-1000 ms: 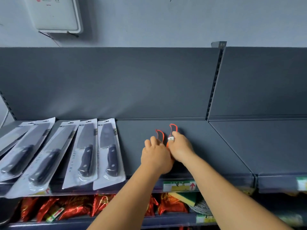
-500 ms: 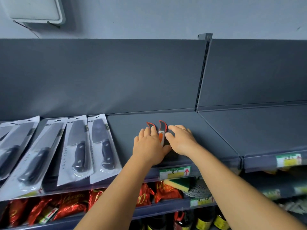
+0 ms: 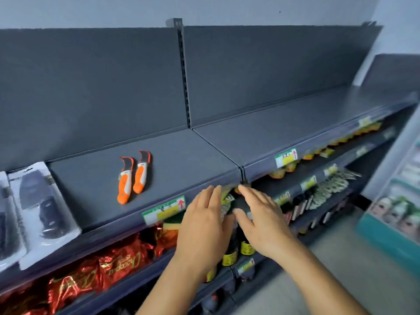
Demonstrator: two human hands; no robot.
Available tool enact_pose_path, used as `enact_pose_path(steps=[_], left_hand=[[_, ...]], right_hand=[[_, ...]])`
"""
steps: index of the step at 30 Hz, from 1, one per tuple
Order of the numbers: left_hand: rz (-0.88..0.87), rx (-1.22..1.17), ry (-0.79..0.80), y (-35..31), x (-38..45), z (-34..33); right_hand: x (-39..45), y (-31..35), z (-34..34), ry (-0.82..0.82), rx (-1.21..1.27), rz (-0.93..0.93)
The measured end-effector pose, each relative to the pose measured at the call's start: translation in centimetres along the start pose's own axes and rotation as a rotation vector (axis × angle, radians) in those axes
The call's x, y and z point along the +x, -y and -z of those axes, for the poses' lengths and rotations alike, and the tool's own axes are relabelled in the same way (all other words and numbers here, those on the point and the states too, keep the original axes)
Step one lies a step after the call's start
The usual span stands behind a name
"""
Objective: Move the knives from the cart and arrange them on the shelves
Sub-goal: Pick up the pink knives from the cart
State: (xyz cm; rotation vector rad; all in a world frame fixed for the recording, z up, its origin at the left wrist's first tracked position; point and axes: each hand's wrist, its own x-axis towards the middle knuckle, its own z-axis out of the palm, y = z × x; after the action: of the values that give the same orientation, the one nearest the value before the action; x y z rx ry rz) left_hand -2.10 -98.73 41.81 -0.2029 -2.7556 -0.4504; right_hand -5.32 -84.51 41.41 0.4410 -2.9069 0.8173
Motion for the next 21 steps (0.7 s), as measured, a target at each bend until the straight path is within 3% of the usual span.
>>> enact_pose_path(steps=[10, 21], left_hand=[[-0.113, -0.112, 0.494, -12.0, -4.4, -12.6], [-0.316, -0.010, 0.809, -30.5, -9.6, -23.2]], right_hand=[[-13.0, -16.2, -0.1, 0.163, -0.003, -0.502], [-28.6, -32.2, 5.7, 0.117, 0.048, -0.835]])
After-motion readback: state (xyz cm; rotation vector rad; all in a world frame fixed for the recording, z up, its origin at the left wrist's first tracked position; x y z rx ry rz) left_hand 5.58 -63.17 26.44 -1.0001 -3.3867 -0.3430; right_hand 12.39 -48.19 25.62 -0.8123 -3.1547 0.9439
